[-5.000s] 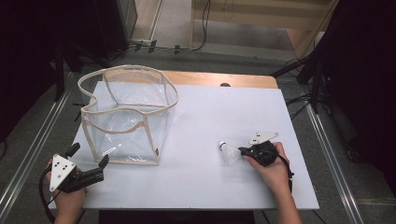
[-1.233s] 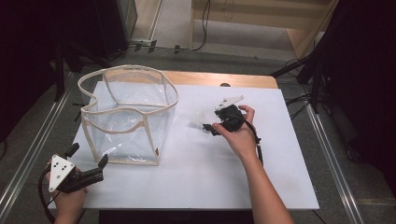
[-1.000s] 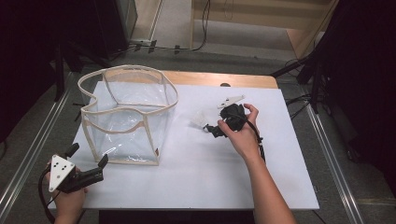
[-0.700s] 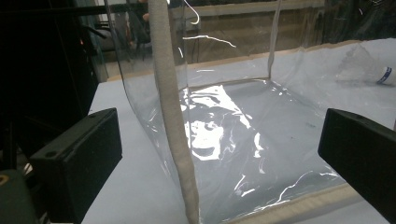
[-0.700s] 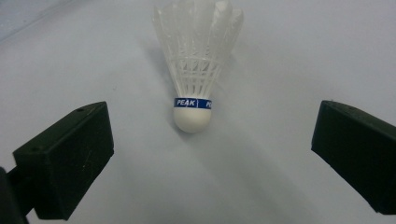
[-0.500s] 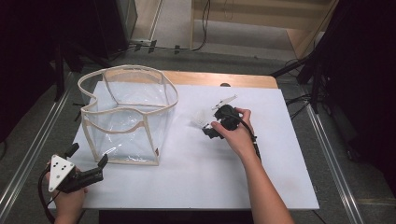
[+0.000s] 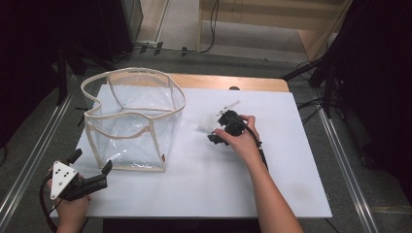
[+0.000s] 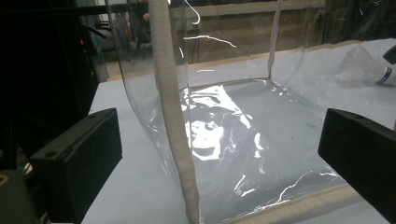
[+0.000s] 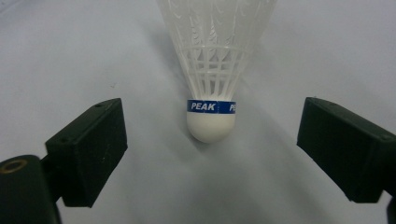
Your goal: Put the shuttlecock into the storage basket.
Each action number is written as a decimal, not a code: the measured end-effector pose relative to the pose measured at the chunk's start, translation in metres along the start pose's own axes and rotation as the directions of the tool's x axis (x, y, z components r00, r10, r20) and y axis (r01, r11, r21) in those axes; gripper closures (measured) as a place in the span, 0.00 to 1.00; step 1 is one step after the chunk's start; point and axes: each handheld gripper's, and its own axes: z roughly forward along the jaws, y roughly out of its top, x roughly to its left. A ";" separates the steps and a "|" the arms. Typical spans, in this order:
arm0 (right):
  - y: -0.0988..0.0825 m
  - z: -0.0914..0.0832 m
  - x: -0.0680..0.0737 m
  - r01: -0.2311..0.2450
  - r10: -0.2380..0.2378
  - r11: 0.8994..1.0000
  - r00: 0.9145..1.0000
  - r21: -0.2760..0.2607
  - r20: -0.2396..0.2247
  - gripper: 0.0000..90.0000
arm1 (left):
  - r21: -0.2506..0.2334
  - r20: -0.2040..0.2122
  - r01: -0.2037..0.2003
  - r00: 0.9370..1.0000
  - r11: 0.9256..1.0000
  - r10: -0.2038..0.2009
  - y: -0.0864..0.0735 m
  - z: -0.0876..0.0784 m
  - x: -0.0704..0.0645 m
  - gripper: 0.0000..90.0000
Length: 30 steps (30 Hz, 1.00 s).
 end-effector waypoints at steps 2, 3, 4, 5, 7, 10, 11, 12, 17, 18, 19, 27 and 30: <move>0.000 0.002 0.001 0.002 -0.002 1.000 1.000 -0.007 0.009 0.15 | -0.001 0.000 0.002 1.000 1.000 -0.002 0.000 0.000 0.000 0.00; 0.001 0.002 0.002 -0.001 0.001 1.000 1.000 -0.003 0.009 0.15 | -0.001 0.000 0.001 1.000 1.000 -0.001 0.000 0.000 0.000 0.00; 0.001 0.003 0.003 0.000 0.000 1.000 1.000 -0.001 0.015 0.18 | -0.001 0.000 0.001 1.000 1.000 -0.001 0.000 0.000 0.000 0.00; 0.001 0.004 0.003 -0.004 0.004 1.000 1.000 -0.001 0.020 0.24 | -0.001 0.000 0.002 1.000 1.000 -0.002 0.000 0.000 0.000 0.00; 0.001 0.004 0.003 -0.008 0.008 1.000 1.000 -0.004 0.016 0.33 | -0.003 0.000 0.003 1.000 1.000 -0.003 0.000 0.000 0.000 0.00; 0.002 0.005 0.004 -0.006 0.006 1.000 1.000 -0.009 0.004 0.42 | -0.003 0.000 0.005 1.000 1.000 -0.005 0.000 0.000 0.000 0.00; 0.001 0.005 0.005 0.000 0.000 1.000 1.000 -0.010 -0.002 0.45 | -0.003 0.000 0.003 1.000 1.000 -0.003 0.000 0.000 0.000 0.00; 0.002 0.006 0.006 0.003 -0.003 1.000 1.000 -0.005 -0.001 0.46 | -0.002 0.000 0.003 1.000 1.000 -0.003 0.000 0.000 0.000 0.00; 0.002 0.010 0.007 0.007 -0.007 1.000 1.000 0.017 0.015 0.54 | -0.004 -0.001 0.005 1.000 1.000 -0.005 0.000 0.000 0.000 0.00; 0.002 0.011 0.007 0.009 -0.009 1.000 1.000 0.019 0.022 0.56 | -0.004 -0.001 0.005 1.000 1.000 -0.005 0.000 0.000 0.000 0.00; 0.002 0.011 0.007 0.003 -0.004 1.000 1.000 0.021 0.029 0.59 | -0.004 -0.001 0.005 1.000 1.000 -0.005 0.000 0.000 0.000 0.00; 0.001 0.012 0.007 -0.009 0.007 1.000 0.999 0.030 0.038 0.70 | -0.004 -0.001 0.005 1.000 1.000 -0.005 0.000 0.000 0.000 0.00; 0.002 0.011 0.008 -0.003 0.002 1.000 1.000 0.027 0.031 0.70 | -0.004 -0.001 0.006 1.000 1.000 -0.006 0.000 0.000 0.001 0.00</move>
